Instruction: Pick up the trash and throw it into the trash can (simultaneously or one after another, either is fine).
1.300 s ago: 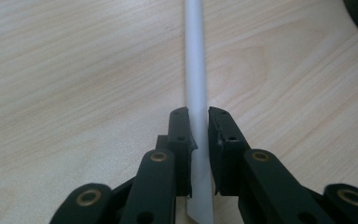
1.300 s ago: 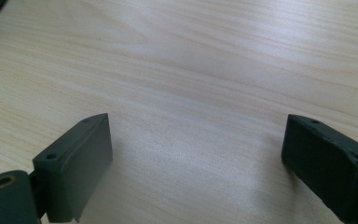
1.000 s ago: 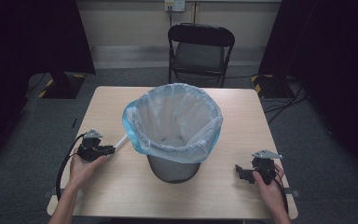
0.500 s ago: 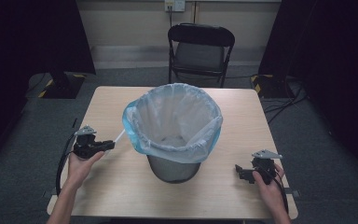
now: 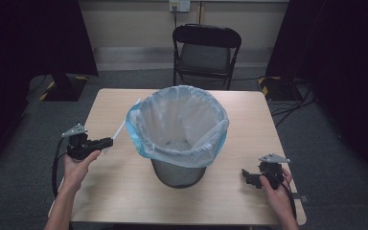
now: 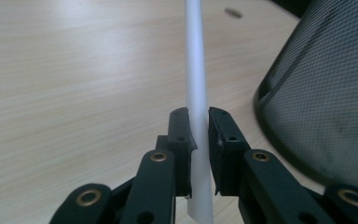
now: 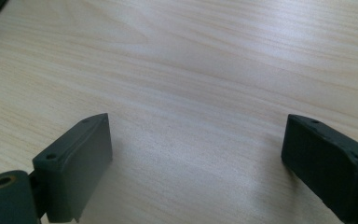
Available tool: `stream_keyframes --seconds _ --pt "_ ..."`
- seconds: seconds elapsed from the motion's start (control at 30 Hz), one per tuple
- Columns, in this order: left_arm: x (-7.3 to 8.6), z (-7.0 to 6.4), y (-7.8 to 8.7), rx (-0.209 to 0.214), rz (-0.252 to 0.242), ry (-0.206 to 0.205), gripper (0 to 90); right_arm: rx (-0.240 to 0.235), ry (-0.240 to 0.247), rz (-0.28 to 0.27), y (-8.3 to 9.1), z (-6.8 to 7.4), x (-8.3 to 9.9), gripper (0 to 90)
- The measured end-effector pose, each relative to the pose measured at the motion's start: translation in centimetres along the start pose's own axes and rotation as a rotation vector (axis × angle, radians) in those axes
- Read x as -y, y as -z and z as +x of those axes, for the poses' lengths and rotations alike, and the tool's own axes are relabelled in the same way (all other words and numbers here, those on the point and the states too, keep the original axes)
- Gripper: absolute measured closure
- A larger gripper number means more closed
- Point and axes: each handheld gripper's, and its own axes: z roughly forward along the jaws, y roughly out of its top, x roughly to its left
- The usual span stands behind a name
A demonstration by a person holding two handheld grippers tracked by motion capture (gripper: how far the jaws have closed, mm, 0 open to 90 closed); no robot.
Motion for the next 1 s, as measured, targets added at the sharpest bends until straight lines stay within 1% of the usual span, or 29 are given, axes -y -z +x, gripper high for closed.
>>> stream_keyframes --seconds 0.1,0.13,0.2,0.23,0.3,0.43,0.47,0.5,0.57,0.67,0.7,0.73,0.8,0.83,0.87,0.9,0.97,1.0 --pt "-0.3 -0.3 0.1 0.011 -0.014 -0.001 80.1 0.0 0.001 0.0 0.0 0.0 0.0 7.7" --pt "-0.6 -0.5 0.2 -0.009 -0.005 -0.016 80.2 0.0 0.001 0.0 0.0 0.0 0.0 7.7" --pt "-0.6 -0.6 0.2 -0.005 -0.013 -0.009 80.2 0.0 0.0 0.0 0.0 0.0 0.0 7.7" --pt "-0.7 -0.7 0.4 -0.006 -0.025 -0.018 80.2 0.0 0.0 0.0 0.0 0.0 0.0 7.7" --pt "-0.9 -0.8 0.6 -0.007 -0.04 -0.018 80.2 0.0 0.001 0.0 0.0 0.0 0.0 7.7" --pt "-1.6 -0.8 0.9 0.005 -0.062 -0.03 80.2 0.0 0.0 0.0 0.0 0.0 0.0 7.7" --pt "-1.8 -0.8 0.9 -0.005 -0.063 -0.034 80.2 0.0 0.0 0.0 0.0 0.0 0.0 7.7" --pt "-1.9 -0.8 0.9 -0.006 -0.067 -0.035 80.2 0.0 0.0 0.0 0.0 0.0 0.0 7.7" --pt "-2.1 -0.8 1.0 -0.003 -0.082 -0.03 80.2 0.001 0.0 0.0 0.0 0.0 0.0 7.7" --pt "-2.4 -0.8 1.1 0.0 -0.09 -0.037 80.2 0.001 -0.001 0.0 0.0 0.0 0.0 7.7" --pt "-2.9 -0.9 1.3 0.007 -0.117 -0.031 80.2 0.001 0.0 0.0 0.0 0.0 0.0 7.7" --pt "-2.9 -0.9 1.3 0.007 -0.117 -0.031 80.1 0.001 0.0 0.0 0.0 0.0 0.0 7.7" --pt "-3.9 -1.1 1.6 0.013 -0.142 -0.043 80.1 0.001 0.0 0.0 0.0 0.0 0.0 7.7" --pt "-3.9 -1.1 1.6 0.013 -0.142 -0.043 80.1 0.001 0.0 0.0 0.0 0.0 0.0 7.7" --pt "-4.2 -1.2 1.8 0.018 -0.155 -0.044 80.1 0.001 -0.001 0.0 0.0 0.0 0.0 7.7" --pt "-4.8 -1.3 2.0 0.029 -0.179 -0.045 80.1 0.001 0.0 0.0 0.0 0.0 0.0 7.7" --pt "-5.0 -1.5 2.1 0.028 -0.185 -0.045 80.2 0.001 -0.001 0.0 0.0 0.0 0.0 7.7" --pt "-5.4 -1.6 2.3 0.036 -0.203 -0.048 80.1 0.001 0.0 0.0 0.0 0.0 0.0 7.7"
